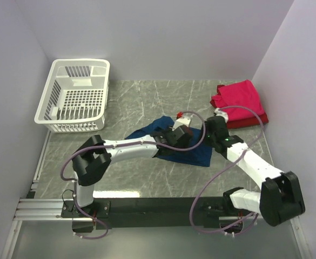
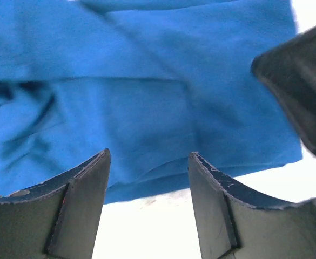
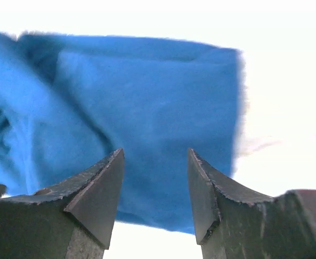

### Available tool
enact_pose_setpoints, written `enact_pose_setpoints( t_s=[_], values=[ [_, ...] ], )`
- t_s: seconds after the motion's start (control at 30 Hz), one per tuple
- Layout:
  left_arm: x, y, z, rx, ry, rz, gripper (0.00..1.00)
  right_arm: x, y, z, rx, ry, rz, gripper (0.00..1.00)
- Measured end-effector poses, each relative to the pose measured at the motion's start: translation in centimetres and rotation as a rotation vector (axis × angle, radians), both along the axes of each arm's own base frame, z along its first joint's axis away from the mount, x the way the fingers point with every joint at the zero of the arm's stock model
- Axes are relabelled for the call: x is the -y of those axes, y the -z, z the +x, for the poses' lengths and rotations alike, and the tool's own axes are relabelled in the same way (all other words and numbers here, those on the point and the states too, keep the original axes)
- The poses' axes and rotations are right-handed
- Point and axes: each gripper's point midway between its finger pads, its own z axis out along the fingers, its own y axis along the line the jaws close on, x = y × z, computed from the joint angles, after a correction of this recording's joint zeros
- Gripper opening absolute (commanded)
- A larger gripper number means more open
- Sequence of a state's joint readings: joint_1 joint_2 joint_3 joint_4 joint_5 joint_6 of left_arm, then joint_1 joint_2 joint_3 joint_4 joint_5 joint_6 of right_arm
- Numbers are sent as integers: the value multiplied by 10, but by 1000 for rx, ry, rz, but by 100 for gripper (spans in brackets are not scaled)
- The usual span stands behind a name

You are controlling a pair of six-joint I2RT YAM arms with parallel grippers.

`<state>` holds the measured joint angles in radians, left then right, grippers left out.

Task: Fold and stack the t-shirts
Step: Flatten the tshirt out

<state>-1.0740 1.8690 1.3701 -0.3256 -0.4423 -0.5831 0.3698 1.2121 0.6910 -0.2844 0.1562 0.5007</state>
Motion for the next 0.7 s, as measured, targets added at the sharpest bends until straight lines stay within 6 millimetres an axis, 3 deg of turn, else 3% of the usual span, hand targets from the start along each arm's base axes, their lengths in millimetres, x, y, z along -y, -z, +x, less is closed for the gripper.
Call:
enact_pose_setpoints(
  t_s=[0.1, 0.37, 0.5, 0.7],
  values=[
    [20, 4, 1, 0, 29, -6, 64, 26, -7, 2, 34, 84, 6, 58],
    [49, 46, 7, -22, 53, 54, 62, 59, -17, -2, 92, 181, 45, 59],
    [49, 64, 1, -38, 61, 96, 59, 67, -17, -6, 99, 200, 67, 60],
    [54, 62, -4, -20, 61, 125, 53, 64, -16, -8, 101, 181, 96, 60]
  ],
)
